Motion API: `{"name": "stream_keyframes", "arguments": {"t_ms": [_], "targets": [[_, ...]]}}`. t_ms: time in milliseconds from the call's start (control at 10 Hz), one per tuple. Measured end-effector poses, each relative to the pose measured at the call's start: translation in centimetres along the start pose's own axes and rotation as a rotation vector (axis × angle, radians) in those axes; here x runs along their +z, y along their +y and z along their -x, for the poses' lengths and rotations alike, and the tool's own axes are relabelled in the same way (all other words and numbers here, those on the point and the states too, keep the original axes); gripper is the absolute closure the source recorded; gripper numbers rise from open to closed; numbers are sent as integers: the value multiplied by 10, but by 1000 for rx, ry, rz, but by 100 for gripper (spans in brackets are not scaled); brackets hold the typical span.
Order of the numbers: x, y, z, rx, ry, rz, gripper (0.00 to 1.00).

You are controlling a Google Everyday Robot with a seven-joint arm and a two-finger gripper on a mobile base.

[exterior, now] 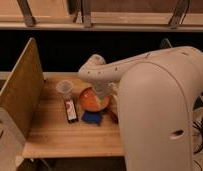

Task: Drag the pepper across the table

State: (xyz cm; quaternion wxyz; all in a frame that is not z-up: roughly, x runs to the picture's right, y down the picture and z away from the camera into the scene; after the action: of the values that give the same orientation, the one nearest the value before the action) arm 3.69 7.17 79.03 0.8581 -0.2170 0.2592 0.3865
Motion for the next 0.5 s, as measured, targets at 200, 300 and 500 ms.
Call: {"name": "stream_keyframes", "arguments": {"t_ms": [200, 300, 500], "targets": [[7, 24, -2, -29, 15, 59, 34], [15, 28, -8, -19, 30, 88, 34], [24, 19, -19, 17, 49, 95, 34]]}}
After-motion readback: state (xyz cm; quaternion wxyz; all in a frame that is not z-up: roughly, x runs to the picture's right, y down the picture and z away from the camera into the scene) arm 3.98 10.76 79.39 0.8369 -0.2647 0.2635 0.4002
